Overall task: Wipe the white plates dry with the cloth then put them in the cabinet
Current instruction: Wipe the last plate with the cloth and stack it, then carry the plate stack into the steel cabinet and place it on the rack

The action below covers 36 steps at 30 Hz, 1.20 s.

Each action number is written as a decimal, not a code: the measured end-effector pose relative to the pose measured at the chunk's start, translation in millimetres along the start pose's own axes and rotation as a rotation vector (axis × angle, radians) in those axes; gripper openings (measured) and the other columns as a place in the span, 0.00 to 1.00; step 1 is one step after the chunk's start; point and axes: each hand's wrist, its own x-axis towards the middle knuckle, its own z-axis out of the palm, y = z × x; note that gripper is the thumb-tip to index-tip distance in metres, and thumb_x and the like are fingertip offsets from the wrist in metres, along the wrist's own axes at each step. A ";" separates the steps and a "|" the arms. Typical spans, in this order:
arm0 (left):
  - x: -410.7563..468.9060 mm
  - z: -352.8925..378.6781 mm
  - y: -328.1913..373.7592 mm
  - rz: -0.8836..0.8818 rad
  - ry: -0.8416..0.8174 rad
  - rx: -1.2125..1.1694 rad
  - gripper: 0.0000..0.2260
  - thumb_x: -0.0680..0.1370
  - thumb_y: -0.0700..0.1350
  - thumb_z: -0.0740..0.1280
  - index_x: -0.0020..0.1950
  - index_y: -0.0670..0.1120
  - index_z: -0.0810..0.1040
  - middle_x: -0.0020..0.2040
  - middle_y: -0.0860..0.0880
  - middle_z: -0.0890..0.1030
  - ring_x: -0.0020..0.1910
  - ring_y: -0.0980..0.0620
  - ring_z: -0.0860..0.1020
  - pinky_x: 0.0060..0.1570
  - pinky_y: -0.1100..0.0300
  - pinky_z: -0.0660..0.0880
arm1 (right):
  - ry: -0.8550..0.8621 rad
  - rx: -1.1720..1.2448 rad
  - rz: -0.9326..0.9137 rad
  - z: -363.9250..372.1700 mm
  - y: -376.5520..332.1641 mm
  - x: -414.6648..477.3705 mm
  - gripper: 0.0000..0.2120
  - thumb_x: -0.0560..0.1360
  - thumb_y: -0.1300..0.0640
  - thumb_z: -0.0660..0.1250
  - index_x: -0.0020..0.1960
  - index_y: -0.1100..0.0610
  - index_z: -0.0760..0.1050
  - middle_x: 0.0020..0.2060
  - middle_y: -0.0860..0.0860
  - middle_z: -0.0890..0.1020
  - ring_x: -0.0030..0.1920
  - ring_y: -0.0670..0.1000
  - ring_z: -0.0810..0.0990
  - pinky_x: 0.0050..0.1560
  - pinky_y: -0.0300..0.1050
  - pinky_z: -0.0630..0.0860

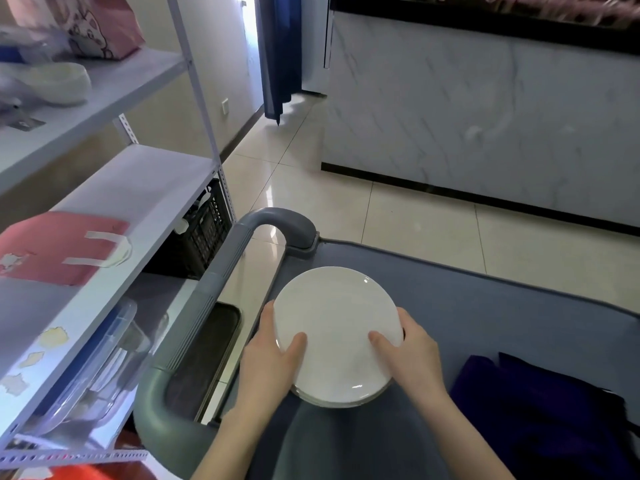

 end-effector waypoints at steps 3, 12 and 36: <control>-2.8 0.5 0.1 -0.023 0.011 -0.057 0.26 0.76 0.49 0.67 0.70 0.65 0.61 0.47 0.68 0.74 0.45 0.70 0.72 0.39 0.74 0.66 | 0.016 0.081 0.012 1.7 1.1 -0.5 0.14 0.73 0.54 0.71 0.57 0.44 0.77 0.49 0.46 0.82 0.51 0.50 0.80 0.52 0.50 0.78; -7.7 4.0 -2.1 -0.035 0.132 -0.226 0.28 0.74 0.41 0.69 0.69 0.61 0.66 0.57 0.61 0.75 0.53 0.61 0.74 0.50 0.60 0.69 | -0.071 0.245 0.011 4.6 -2.7 2.6 0.16 0.72 0.56 0.73 0.54 0.39 0.78 0.46 0.38 0.84 0.50 0.45 0.82 0.51 0.48 0.80; -20.5 3.0 -4.6 -0.064 0.320 -0.450 0.31 0.65 0.46 0.66 0.63 0.73 0.67 0.60 0.67 0.75 0.61 0.62 0.74 0.61 0.52 0.73 | -0.188 0.553 0.001 22.8 2.8 -1.5 0.33 0.73 0.65 0.72 0.65 0.32 0.69 0.57 0.31 0.79 0.58 0.39 0.79 0.51 0.39 0.79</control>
